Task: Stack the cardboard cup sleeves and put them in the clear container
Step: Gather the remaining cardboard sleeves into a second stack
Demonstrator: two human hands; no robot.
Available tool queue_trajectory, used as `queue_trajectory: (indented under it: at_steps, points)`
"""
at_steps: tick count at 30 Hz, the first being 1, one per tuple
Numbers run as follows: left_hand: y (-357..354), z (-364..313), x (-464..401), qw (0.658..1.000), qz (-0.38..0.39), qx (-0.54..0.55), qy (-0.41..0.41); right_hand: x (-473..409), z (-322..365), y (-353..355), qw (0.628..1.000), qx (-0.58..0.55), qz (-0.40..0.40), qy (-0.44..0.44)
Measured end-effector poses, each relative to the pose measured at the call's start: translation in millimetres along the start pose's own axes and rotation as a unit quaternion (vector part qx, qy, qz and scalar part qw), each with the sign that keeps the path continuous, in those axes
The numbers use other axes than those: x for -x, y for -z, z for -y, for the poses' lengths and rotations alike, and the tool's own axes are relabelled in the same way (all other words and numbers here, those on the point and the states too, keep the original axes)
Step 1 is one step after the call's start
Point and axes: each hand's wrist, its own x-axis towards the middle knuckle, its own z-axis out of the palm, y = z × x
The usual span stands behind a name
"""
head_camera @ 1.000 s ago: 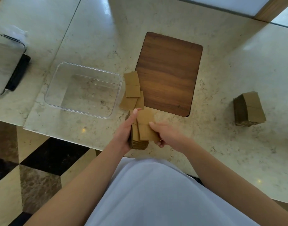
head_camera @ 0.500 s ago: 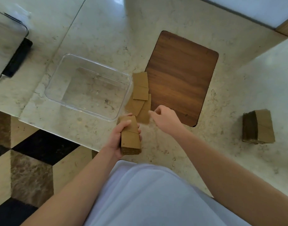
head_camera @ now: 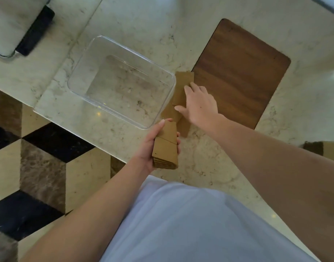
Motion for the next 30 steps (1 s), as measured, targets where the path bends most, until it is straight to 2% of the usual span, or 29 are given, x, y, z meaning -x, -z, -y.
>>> queue_trajectory:
  at_steps: [3,7,11,22,24,26,28,30]
  points:
    - [0.8,-0.6,-2.2,1.000,-0.002,0.000,0.002,-3.1,0.1,-1.2,0.996,0.077,-0.040,0.021]
    - [1.5,-2.9,-4.7,1.000,-0.011,-0.023,-0.003,-8.8,5.0,7.1,0.986,0.147,-0.017,0.072]
    - [1.4,-3.3,-5.2,0.999,-0.020,-0.031,-0.003,-5.9,3.3,18.4,0.986,0.145,-0.003,0.084]
    - [-7.6,-1.7,1.3,0.998,-0.041,-0.050,-0.006,11.2,-10.8,15.1,0.993,0.071,-0.053,0.082]
    - [-7.6,-0.7,3.0,0.998,-0.044,-0.052,-0.009,19.7,-14.1,22.6,0.996,0.020,-0.080,0.030]
    - [-10.8,0.5,3.5,0.997,-0.049,-0.055,-0.011,32.7,-22.2,32.1,0.984,-0.106,-0.132,-0.050]
    - [-15.7,1.3,2.8,0.997,-0.058,-0.058,-0.010,49.4,-29.8,42.6,0.944,-0.271,-0.150,-0.111]
    - [-20.7,3.1,2.4,0.996,-0.063,-0.066,-0.012,69.9,-37.1,48.4,0.878,-0.447,-0.084,-0.147]
